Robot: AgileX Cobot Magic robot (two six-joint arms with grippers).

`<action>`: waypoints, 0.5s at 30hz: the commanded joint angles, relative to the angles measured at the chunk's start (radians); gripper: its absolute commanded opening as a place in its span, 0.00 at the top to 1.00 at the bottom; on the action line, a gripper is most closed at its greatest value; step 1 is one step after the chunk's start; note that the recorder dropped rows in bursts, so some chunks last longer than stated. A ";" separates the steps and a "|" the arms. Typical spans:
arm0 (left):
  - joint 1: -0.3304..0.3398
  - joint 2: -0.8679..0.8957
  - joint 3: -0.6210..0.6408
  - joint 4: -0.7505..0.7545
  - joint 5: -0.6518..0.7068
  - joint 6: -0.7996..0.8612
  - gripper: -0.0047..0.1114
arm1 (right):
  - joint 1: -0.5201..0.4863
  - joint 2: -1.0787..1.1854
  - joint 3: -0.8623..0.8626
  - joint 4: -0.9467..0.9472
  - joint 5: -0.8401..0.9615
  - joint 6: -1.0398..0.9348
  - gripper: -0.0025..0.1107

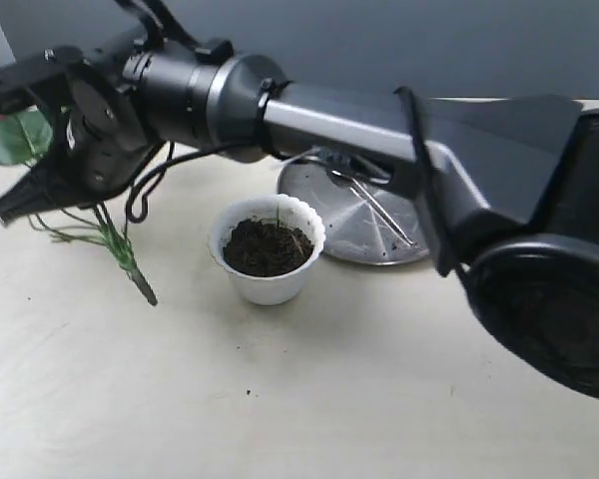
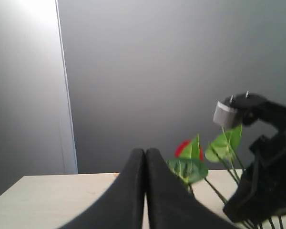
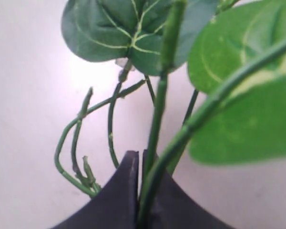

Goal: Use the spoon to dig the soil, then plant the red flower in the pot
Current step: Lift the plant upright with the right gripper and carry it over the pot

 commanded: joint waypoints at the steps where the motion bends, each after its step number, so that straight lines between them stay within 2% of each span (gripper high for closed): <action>1: -0.007 -0.002 -0.002 -0.006 -0.007 -0.003 0.96 | -0.004 -0.098 0.015 -0.048 -0.074 0.055 0.98; 4: -0.007 -0.002 -0.002 -0.006 -0.007 -0.003 0.96 | -0.006 -0.172 0.079 -0.163 -0.120 0.159 0.98; 7: -0.007 -0.002 -0.002 -0.006 -0.007 -0.003 0.96 | -0.006 -0.264 0.187 -0.390 -0.167 0.355 0.98; 12: -0.007 -0.002 -0.002 -0.006 -0.007 -0.003 0.96 | -0.018 -0.454 0.468 -0.784 -0.235 0.726 0.98; 15: -0.007 -0.002 -0.002 -0.006 -0.007 -0.003 0.96 | -0.060 -0.574 0.647 -0.922 -0.359 0.904 0.98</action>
